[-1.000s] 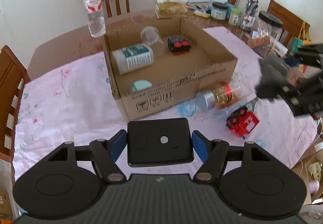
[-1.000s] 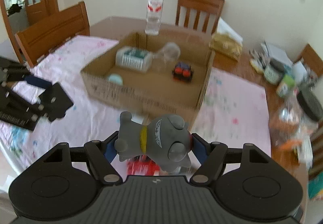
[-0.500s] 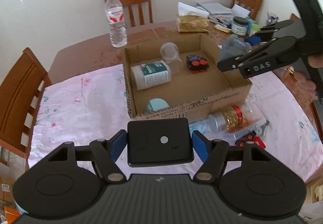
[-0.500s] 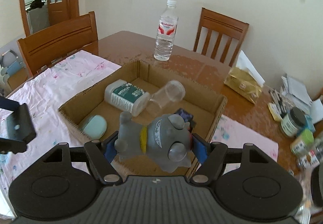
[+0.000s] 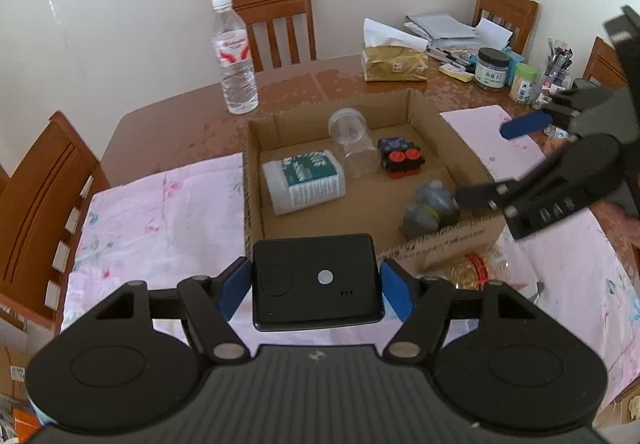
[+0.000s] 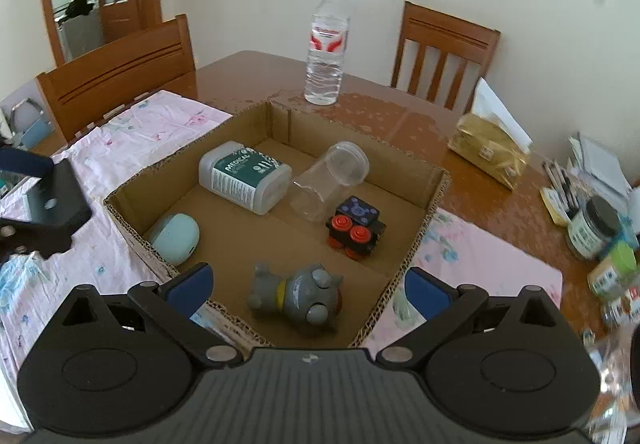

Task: Organize rigid objects
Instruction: 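Lower the black square pad into the box and open the left gripper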

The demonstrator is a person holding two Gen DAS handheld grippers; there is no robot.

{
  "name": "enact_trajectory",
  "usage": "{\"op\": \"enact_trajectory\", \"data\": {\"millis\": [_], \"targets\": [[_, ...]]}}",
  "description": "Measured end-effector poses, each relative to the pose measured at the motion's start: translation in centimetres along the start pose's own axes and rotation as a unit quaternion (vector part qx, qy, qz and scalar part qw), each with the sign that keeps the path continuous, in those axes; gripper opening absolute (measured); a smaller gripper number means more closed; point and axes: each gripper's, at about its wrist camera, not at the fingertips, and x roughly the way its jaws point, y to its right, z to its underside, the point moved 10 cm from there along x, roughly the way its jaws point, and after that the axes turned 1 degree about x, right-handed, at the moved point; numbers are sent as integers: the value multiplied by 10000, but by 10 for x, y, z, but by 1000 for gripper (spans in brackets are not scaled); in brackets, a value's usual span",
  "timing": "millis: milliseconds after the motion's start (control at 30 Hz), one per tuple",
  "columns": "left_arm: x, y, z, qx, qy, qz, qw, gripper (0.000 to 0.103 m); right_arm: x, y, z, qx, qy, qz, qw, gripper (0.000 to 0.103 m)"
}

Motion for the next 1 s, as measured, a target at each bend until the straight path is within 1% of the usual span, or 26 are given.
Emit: {"op": "enact_trajectory", "data": {"millis": [100,300,433,500,667,767,900,933,967,1000], "targets": [[8,5,-10,54,33,55,10000,70,-9,0,5,131,18,-20,9999,103],[35,11,-34,132,115,159,9997,70,-25,6,15,452,74,182,9988,103],[57,14,-42,100,20,259,9996,70,-31,7,26,711,38,201,9973,103],[66,15,-46,99,-11,294,9995,70,-33,8,31,742,4,259,9969,103],[84,20,-49,209,-70,262,9994,70,-33,8,44,601,-173,503,9968,103],[93,20,-49,195,-119,271,9994,70,-35,7,49,628,-231,510,9965,103],[99,20,-51,292,-69,151,9994,70,-34,9,55,711,-303,553,9955,103],[100,19,-52,265,-64,172,9995,74,-33,9,55,733,-312,561,9952,103],[100,19,-53,243,-53,186,9995,83,-33,9,55,751,-313,572,9950,103],[100,19,-54,232,-23,133,9996,89,-33,9,56,767,-313,584,9949,103]]}}
